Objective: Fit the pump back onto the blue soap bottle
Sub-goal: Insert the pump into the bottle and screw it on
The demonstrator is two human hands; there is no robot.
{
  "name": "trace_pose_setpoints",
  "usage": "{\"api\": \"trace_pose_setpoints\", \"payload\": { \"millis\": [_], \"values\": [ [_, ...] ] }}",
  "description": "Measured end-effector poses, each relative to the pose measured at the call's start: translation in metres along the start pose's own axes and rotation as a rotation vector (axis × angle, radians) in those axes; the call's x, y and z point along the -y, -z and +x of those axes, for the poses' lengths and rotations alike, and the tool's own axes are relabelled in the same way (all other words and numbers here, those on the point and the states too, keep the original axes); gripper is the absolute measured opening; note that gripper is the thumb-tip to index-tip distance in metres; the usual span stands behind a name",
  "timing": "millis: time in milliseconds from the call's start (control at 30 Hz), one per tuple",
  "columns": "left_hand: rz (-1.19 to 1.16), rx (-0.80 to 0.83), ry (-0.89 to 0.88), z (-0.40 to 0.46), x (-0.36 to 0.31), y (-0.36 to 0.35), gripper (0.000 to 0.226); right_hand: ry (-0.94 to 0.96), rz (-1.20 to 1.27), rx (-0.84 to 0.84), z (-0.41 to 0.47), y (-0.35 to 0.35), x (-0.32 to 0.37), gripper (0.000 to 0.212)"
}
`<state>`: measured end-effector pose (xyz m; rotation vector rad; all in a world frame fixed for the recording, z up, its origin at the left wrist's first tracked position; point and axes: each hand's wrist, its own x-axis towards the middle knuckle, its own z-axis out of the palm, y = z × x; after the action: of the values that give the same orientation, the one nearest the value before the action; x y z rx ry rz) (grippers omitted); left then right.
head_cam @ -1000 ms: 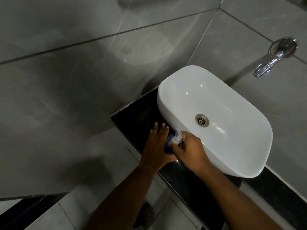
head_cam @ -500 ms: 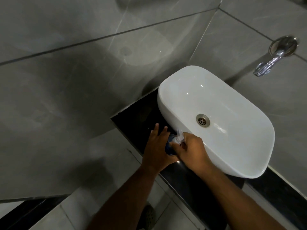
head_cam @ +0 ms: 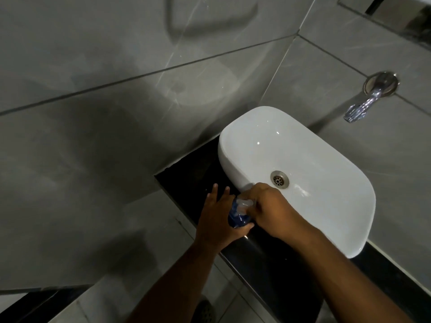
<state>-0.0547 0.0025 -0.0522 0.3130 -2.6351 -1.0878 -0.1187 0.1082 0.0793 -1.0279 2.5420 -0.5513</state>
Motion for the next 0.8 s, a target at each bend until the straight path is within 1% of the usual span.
{"api": "trace_pose_setpoints", "payload": {
  "millis": [67, 133, 233, 333, 400, 433, 500, 533, 567, 600, 667, 700, 733, 800],
  "values": [
    [-0.006, -0.001, 0.016, 0.0, -0.002, 0.001, 0.096, 0.061, -0.019, 0.057, 0.0, 0.005, -0.002, 0.032],
    [-0.012, -0.02, 0.027, 0.0, -0.004, 0.003, 0.097, 0.101, -0.033, 0.067, -0.001, 0.009, -0.003, 0.038],
    [0.027, -0.035, -0.003, -0.001, -0.004, 0.002, 0.098, 0.086, -0.045, 0.069, -0.003, 0.008, -0.003, 0.045],
    [0.001, -0.044, 0.005, 0.0, -0.003, 0.0, 0.098, 0.065, -0.043, 0.049, -0.005, 0.005, -0.003, 0.049],
    [-0.014, 0.017, 0.012, 0.0, -0.002, 0.002, 0.103, 0.027, -0.044, 0.035, -0.01, 0.007, -0.001, 0.053],
    [-0.037, 0.076, 0.012, -0.001, 0.0, 0.003, 0.111, -0.011, -0.037, 0.022, -0.015, 0.009, -0.001, 0.058],
    [-0.141, 0.223, 0.023, -0.005, 0.008, 0.009, 0.129, -0.097, 0.003, -0.037, -0.032, 0.007, -0.004, 0.069],
    [-0.206, 0.273, 0.045, -0.009, 0.012, 0.012, 0.13, -0.145, 0.042, -0.075, -0.041, 0.002, -0.006, 0.07],
    [-0.268, 0.281, 0.063, -0.013, 0.015, 0.018, 0.125, -0.2, 0.086, -0.105, -0.049, -0.006, -0.008, 0.067],
    [-0.324, 0.259, 0.083, -0.016, 0.019, 0.021, 0.112, -0.259, 0.132, -0.129, -0.055, -0.017, -0.01, 0.062],
    [-0.421, 0.22, 0.145, -0.014, 0.018, 0.029, 0.076, -0.382, 0.276, -0.167, -0.058, -0.041, -0.015, 0.057],
    [-0.456, 0.212, 0.185, -0.011, 0.015, 0.033, 0.065, -0.422, 0.37, -0.186, -0.056, -0.052, -0.018, 0.061],
    [-0.486, 0.226, 0.235, -0.009, 0.011, 0.036, 0.06, -0.448, 0.468, -0.205, -0.054, -0.062, -0.019, 0.068],
    [-0.576, 0.264, 0.333, -0.007, 0.006, 0.037, 0.063, -0.448, 0.572, -0.251, -0.049, -0.079, -0.021, 0.075]
  ]
}}
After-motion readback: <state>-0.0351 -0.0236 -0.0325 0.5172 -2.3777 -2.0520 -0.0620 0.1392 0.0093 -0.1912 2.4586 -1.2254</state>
